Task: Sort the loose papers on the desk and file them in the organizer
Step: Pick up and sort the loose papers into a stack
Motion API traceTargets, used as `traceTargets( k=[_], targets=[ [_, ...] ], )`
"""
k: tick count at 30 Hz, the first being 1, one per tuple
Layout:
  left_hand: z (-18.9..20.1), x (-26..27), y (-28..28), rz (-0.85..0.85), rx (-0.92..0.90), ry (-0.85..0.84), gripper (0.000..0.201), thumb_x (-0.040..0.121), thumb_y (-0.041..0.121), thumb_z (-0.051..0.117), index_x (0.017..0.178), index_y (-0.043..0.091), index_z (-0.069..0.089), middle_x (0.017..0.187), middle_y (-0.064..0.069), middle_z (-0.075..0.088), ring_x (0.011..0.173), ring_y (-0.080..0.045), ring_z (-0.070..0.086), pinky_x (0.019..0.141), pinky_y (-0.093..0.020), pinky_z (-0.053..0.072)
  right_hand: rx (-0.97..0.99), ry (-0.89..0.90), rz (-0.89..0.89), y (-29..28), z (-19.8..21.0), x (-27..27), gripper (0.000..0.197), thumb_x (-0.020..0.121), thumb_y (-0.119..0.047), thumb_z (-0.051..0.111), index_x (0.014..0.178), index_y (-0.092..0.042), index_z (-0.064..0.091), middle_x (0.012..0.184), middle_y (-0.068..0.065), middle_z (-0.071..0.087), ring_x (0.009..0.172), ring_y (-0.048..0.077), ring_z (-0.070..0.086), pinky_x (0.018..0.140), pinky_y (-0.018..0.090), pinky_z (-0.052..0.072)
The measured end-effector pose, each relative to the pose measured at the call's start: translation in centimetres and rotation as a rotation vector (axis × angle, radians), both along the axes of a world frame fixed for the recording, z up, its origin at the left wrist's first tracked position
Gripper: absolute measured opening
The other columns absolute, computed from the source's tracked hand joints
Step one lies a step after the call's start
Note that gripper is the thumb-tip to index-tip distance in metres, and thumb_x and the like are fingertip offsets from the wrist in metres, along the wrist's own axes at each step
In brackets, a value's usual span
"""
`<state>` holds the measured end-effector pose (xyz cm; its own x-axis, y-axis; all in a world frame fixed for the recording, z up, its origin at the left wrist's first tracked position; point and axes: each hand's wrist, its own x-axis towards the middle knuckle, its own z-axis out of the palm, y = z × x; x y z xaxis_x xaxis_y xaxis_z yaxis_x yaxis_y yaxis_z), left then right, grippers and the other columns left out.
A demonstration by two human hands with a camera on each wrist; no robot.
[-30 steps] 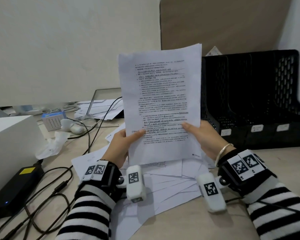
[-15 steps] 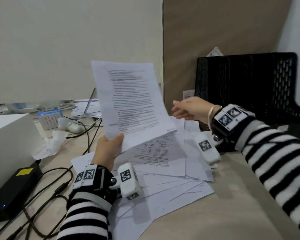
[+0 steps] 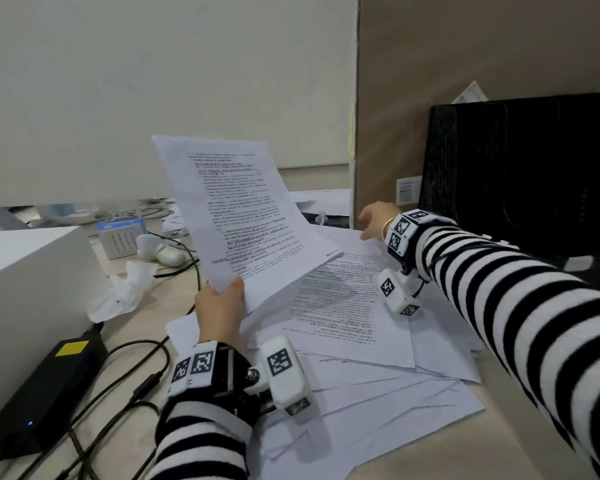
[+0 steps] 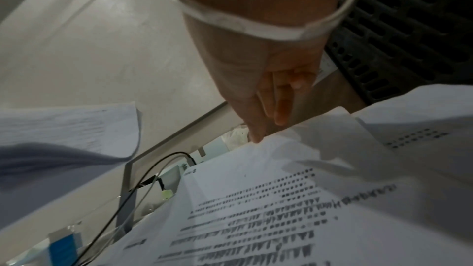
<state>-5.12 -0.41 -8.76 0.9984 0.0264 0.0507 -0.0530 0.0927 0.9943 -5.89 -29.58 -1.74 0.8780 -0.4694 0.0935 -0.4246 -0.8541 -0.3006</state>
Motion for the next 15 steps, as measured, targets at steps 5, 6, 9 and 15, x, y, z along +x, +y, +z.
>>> traceTargets(
  k=[5, 6, 9, 15],
  targets=[
    [-0.2, 0.3, -0.2, -0.008, 0.002, -0.023, 0.023, 0.090, 0.007, 0.055, 0.070, 0.017, 0.054, 0.072, -0.002, 0.059, 0.077, -0.023, 0.056, 0.076, -0.036, 0.045, 0.002, 0.025, -0.034, -0.7, -0.9, 1.9, 0.042, 0.080, -0.017, 0.074, 0.120, -0.009, 0.064, 0.122, 0.007, 0.065, 0.111, 0.025, 0.061, 0.095, 0.031, 0.048],
    [-0.2, 0.3, -0.2, -0.010, 0.001, -0.026, 0.022, 0.090, 0.007, 0.055, 0.070, 0.017, 0.054, 0.073, -0.002, 0.060, 0.077, -0.023, 0.056, 0.076, -0.036, 0.046, 0.014, 0.028, -0.043, -0.7, -1.2, 2.2, 0.039, 0.079, -0.018, 0.075, 0.116, -0.009, 0.066, 0.117, 0.007, 0.067, 0.107, 0.024, 0.063, 0.093, 0.032, 0.050],
    [-0.3, 0.5, -0.3, -0.026, -0.004, -0.031, 0.021, 0.089, 0.008, 0.056, 0.070, 0.016, 0.054, 0.075, -0.004, 0.059, 0.078, -0.023, 0.056, 0.076, -0.036, 0.045, 0.040, 0.045, -0.054, -0.6, -1.9, 2.8, 0.031, 0.076, -0.022, 0.078, 0.104, -0.011, 0.072, 0.107, 0.004, 0.071, 0.097, 0.022, 0.066, 0.088, 0.033, 0.054],
    [0.0, 0.4, -0.2, -0.013, -0.081, -0.034, 0.007, 0.085, 0.018, 0.061, 0.078, 0.018, 0.060, 0.080, -0.002, 0.065, 0.082, -0.025, 0.061, 0.084, -0.044, 0.051, 0.048, -0.138, -0.067, -1.3, 1.8, 0.4, 0.019, 0.080, -0.021, 0.074, 0.093, -0.007, 0.073, 0.097, 0.007, 0.070, 0.082, 0.019, 0.059, 0.070, 0.025, 0.043]
  ],
)
